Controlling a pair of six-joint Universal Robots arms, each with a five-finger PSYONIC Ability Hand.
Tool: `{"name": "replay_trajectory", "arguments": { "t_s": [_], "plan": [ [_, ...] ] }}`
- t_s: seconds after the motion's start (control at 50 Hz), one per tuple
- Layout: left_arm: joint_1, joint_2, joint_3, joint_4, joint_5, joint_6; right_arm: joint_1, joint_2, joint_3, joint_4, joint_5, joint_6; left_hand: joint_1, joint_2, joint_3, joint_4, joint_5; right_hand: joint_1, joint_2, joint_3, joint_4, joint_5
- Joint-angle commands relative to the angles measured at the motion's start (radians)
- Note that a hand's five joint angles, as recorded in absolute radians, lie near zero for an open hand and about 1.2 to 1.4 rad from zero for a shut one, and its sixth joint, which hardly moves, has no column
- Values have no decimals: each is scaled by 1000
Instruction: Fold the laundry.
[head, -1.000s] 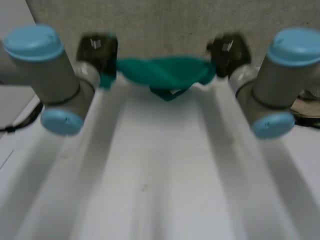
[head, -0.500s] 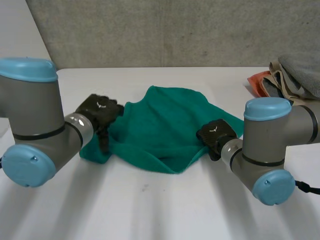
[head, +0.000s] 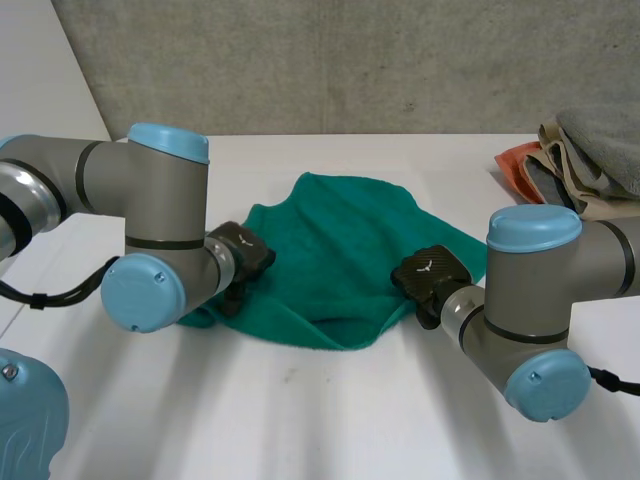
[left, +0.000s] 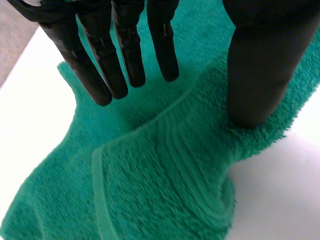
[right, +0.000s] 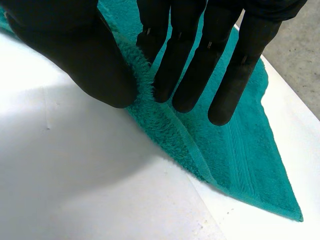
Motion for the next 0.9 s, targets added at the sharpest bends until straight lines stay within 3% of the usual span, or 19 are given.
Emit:
{"name": "replay_trajectory", "arguments": {
  "t_s": [0.02, 0.06, 0.1, 0.16, 0.3, 0.54, 0.64, 0.78, 0.9],
  "plan": [
    [15, 10, -30, -9, -4, 21, 0, 4, -4, -1, 0, -5, 138, 143, 142, 141, 142, 266, 217, 205, 195, 196],
    [20, 13, -36, -7, -3, 29, 3, 4, -4, -1, 0, -9, 170, 175, 174, 173, 174, 266, 217, 205, 195, 196],
    [22, 24, -45, -6, -1, 36, 6, 4, -4, -1, 0, -15, 504, 509, 508, 507, 507, 266, 217, 205, 195, 196],
    [25, 56, -56, 10, 0, 30, 9, 4, -4, -1, 5, -27, 824, 829, 828, 827, 827, 266, 217, 205, 195, 196],
    [32, 216, -128, 71, 12, -45, 9, -2, -7, 7, 9, -44, 825, 830, 829, 828, 828, 266, 217, 205, 195, 196],
    [81, 558, -254, 132, 49, -204, -19, -175, -35, 92, 0, 19, 825, 830, 829, 828, 828, 266, 217, 205, 195, 196],
    [83, 638, -283, 165, 57, -227, 3, -208, -52, 134, -37, 250, 825, 830, 829, 828, 828, -704, -754, -766, -775, -775],
    [46, 664, -266, 157, 52, -256, -42, -159, -88, 207, -8, 528, 825, 830, 829, 828, 828, -797, -847, -859, -868, -867],
    [-21, 684, -209, 154, 43, -266, -96, -154, -75, 275, -18, 614, 825, 830, 829, 828, 828, -800, -849, -862, -871, -870]
  ]
}}
